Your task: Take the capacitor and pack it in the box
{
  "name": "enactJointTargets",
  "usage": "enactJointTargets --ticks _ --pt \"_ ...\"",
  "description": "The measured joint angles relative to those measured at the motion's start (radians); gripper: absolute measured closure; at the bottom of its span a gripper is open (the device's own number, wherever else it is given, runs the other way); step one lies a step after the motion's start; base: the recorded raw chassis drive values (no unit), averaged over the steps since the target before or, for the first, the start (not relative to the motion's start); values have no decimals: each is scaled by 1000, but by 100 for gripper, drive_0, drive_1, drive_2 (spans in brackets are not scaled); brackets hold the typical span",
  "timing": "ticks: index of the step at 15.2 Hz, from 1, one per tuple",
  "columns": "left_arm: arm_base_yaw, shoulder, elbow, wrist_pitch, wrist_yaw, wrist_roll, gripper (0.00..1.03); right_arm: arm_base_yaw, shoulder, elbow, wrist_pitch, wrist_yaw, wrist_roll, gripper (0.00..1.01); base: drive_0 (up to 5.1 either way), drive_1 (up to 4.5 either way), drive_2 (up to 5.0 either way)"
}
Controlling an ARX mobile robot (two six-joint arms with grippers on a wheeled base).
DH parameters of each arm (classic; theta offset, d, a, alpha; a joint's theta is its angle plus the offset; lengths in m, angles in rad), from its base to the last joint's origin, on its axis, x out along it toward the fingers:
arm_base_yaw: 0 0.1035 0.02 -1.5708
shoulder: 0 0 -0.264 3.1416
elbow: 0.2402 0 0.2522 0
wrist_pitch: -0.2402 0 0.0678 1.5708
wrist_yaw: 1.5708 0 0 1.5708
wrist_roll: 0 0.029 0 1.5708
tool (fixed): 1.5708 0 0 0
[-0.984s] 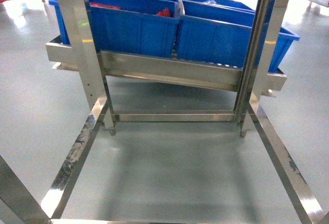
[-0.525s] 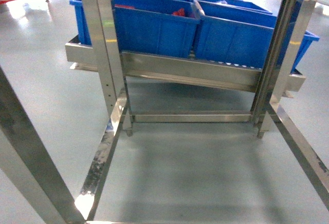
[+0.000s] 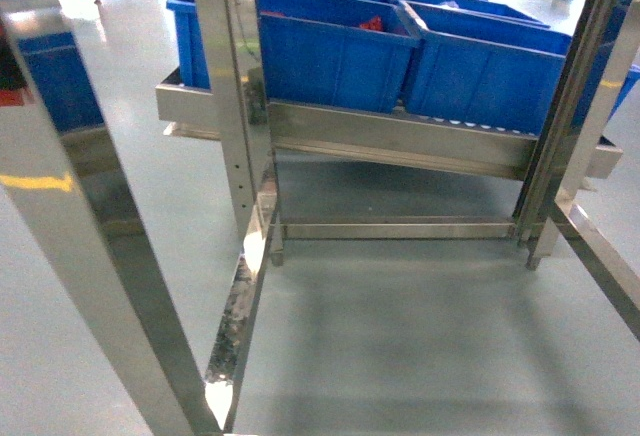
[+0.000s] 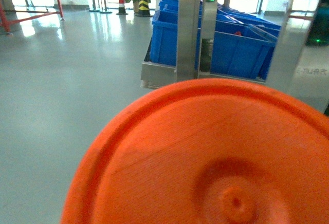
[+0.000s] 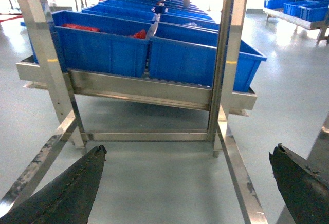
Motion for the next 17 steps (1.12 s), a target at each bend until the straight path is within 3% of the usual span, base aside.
enactJointTargets --ticks 17 --pt "-1 0 0 0 0 0 60 0 0 0 -2 0 0 3 -494 251 251"
